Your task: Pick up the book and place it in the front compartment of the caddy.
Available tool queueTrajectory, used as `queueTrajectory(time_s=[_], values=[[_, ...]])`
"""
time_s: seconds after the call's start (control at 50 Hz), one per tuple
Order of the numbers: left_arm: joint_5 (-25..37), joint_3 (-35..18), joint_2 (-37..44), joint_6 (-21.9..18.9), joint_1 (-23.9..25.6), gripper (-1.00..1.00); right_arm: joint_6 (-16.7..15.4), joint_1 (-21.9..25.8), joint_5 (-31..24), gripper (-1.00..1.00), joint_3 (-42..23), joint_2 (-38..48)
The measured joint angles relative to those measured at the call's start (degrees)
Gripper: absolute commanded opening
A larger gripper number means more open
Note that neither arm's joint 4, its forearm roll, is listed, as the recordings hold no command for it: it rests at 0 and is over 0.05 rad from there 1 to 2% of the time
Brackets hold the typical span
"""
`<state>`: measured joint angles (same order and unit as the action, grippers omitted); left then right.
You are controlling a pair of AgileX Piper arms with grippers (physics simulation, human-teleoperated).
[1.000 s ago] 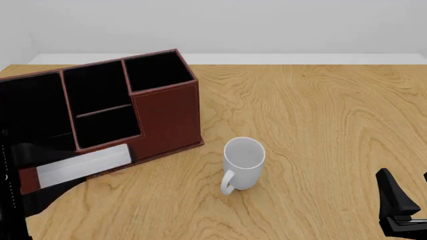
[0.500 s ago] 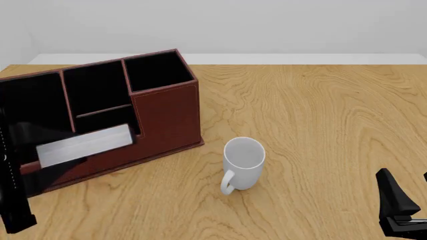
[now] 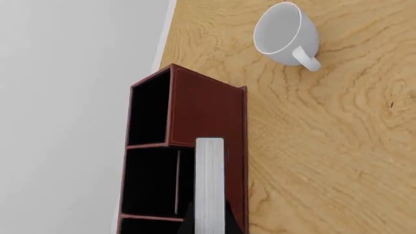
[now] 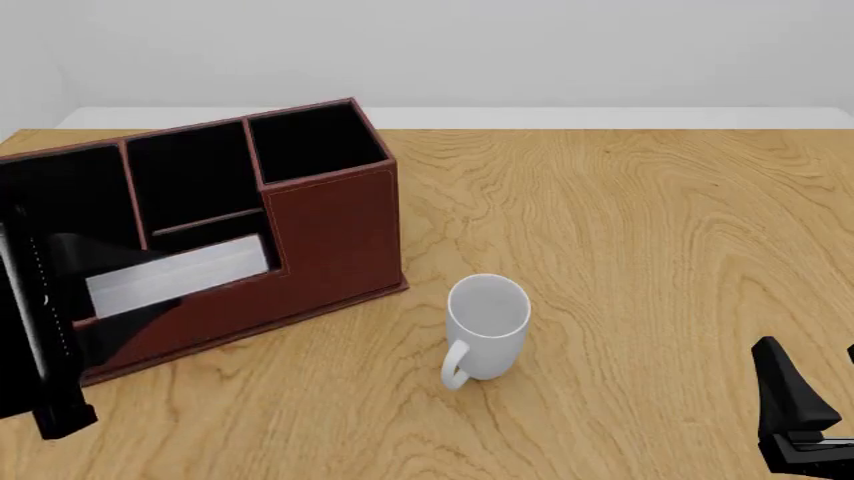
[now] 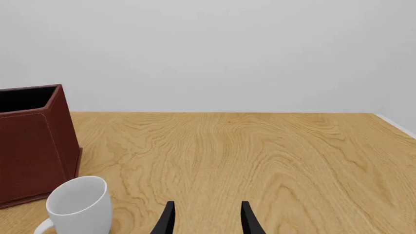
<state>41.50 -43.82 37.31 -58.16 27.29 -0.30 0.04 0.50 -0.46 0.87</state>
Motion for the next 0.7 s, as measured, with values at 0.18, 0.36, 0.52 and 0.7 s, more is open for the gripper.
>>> queueTrajectory(time_s=[0.18,0.36,0.52,0.7], values=[[-1.33,0.08,0.27,-0.82,-1.14,-1.00,0.00,0.00,0.00,1.00,0.00,0.00],[-3.21,0.64,0.60,-1.54,-2.31,-1.00,0.00,0.00,0.00,1.00,0.00,0.00],[-5.29,1.37,1.24,-2.07,-3.34,-1.00,0.00,0.00,0.00,1.00,0.00,0.00],[-7.94,1.81,2.34,-3.13,-5.05,-1.00,0.00,0.00,0.00,1.00,0.00,0.01]])
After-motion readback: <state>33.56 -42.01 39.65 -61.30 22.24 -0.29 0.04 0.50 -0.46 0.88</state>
